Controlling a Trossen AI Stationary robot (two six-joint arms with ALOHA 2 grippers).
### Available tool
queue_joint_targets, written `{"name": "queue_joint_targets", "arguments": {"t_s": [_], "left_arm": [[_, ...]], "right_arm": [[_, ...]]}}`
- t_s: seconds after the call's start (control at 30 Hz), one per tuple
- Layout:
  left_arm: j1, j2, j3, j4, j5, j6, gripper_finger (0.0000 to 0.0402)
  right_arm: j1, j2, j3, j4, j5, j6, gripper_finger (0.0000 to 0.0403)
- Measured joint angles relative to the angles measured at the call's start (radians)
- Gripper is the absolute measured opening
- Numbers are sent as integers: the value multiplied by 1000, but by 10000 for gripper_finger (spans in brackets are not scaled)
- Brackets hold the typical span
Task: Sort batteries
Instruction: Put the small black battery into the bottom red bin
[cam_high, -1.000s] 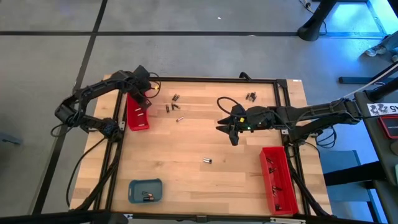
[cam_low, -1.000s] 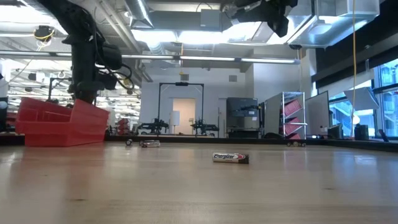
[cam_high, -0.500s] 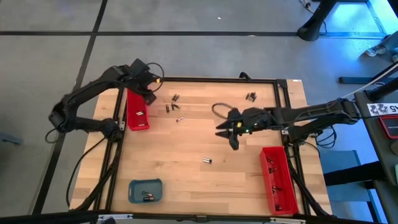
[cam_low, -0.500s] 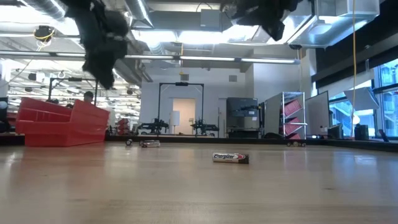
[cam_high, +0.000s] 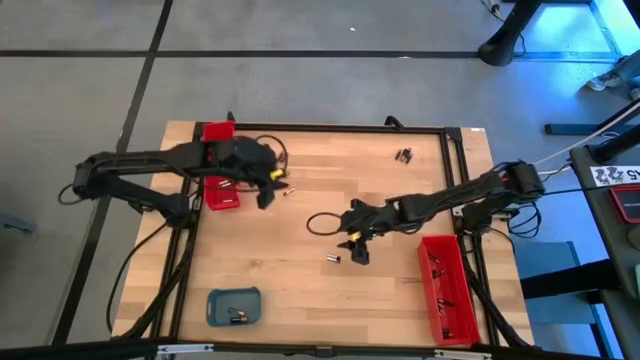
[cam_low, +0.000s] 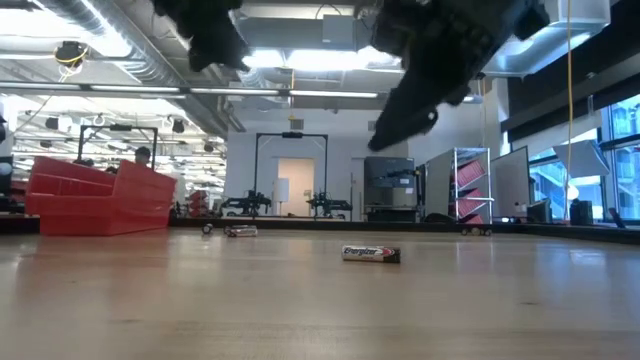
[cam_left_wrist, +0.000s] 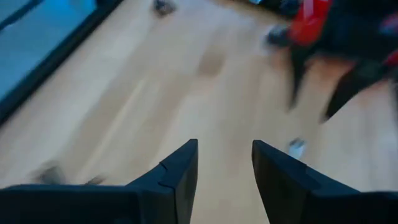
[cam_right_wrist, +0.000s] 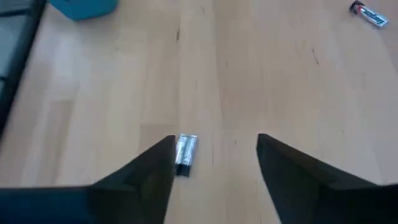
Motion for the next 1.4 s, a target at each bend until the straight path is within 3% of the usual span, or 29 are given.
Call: {"name": "queue_joint_targets", "arguments": {"t_s": [0.17, 0.33, 0.4, 0.67, 0.93, 1.1, 1.4], "left_arm": [[-121, 79, 0, 119, -12, -145, 133], [-201, 190, -1, 197, -66, -244, 133], [-215, 232, -1, 239, -67, -292, 133], [-234, 375, -1, 423, -68, -462, 133], [-231, 406, -2, 459, -68, -509, 133], [-231, 406, -2, 459, -68, -515, 133], [-231, 406, -2, 459, -68, -563, 133]], "right_arm": [[-47, 17, 0, -96, 125, 96, 269], [-157, -75, 1, -263, 313, 101, 256], [-234, -111, 1, -338, 338, 104, 246], [-655, -161, 0, -618, 183, 162, 212], [-971, -134, -2, -670, 162, 228, 191], [-1056, -74, -3, -599, 158, 236, 178], [-1063, 60, -4, -565, 134, 226, 169]]}}
